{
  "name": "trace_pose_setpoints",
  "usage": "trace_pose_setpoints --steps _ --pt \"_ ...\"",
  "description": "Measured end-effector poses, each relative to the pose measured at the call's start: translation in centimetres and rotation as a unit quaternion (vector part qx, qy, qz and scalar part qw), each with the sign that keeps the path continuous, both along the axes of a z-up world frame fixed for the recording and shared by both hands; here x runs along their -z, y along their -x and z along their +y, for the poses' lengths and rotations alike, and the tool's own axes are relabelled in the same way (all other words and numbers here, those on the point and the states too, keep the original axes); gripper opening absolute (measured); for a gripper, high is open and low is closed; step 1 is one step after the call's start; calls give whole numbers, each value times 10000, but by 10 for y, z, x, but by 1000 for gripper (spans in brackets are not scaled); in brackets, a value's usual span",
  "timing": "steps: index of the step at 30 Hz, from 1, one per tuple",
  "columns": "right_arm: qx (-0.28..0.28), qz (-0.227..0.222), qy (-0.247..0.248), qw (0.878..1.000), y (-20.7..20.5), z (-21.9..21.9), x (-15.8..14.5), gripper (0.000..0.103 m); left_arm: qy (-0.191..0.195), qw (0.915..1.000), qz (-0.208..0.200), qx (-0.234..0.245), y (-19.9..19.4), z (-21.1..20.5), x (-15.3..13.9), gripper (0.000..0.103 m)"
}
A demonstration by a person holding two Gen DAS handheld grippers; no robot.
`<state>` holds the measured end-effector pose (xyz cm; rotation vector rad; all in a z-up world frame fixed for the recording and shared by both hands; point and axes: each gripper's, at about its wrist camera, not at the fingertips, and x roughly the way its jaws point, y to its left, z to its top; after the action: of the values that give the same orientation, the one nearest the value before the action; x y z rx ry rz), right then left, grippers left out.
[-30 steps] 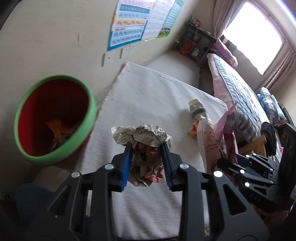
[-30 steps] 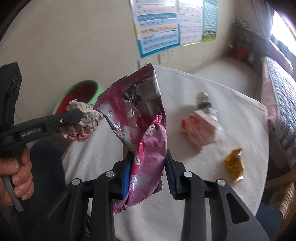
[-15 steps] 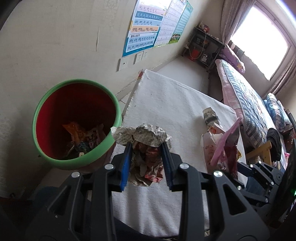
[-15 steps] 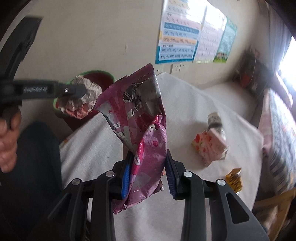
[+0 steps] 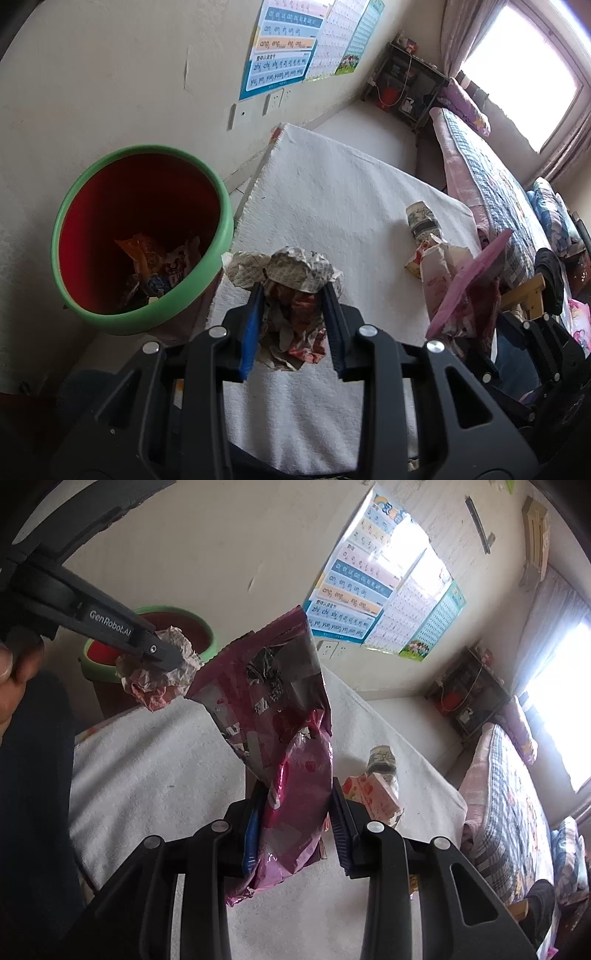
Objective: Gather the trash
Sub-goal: 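Carry the crumpled paper and pink bag over the red bucket with both tools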
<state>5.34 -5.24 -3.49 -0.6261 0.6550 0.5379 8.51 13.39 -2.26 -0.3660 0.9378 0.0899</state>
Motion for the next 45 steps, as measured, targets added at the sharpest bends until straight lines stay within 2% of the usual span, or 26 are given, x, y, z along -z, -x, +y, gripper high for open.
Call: trace_pose_setpoints --steps 4,7,11,19,28,35,45 --pt "166 208 -82 9996 -12 -8 6 33 -9 9999 74 89 -8 -7 4 30" --pt "377 613 -283 9970 -25 -19 10 33 -2 9998 113 164 -14 -14 8 30" --pt "811 1561 -644 9823 -54 -46 30 33 39 9995 161 286 -20 -28 13 30" --pt "1307 2299 -936 9598 -88 -79 55 36 109 9986 194 476 -25 -46 20 31" --pt "1376 2422 -1039 9548 -99 -85 55 34 214 9982 191 529 -26 -52 26 31" --pt "1291 2284 -1005 9597 -99 -89 40 33 257 9984 123 483 -23 -47 25 31" --pt "1017 2104 -1112 9659 -100 -52 14 32 194 9993 -111 286 -12 -22 9 31"
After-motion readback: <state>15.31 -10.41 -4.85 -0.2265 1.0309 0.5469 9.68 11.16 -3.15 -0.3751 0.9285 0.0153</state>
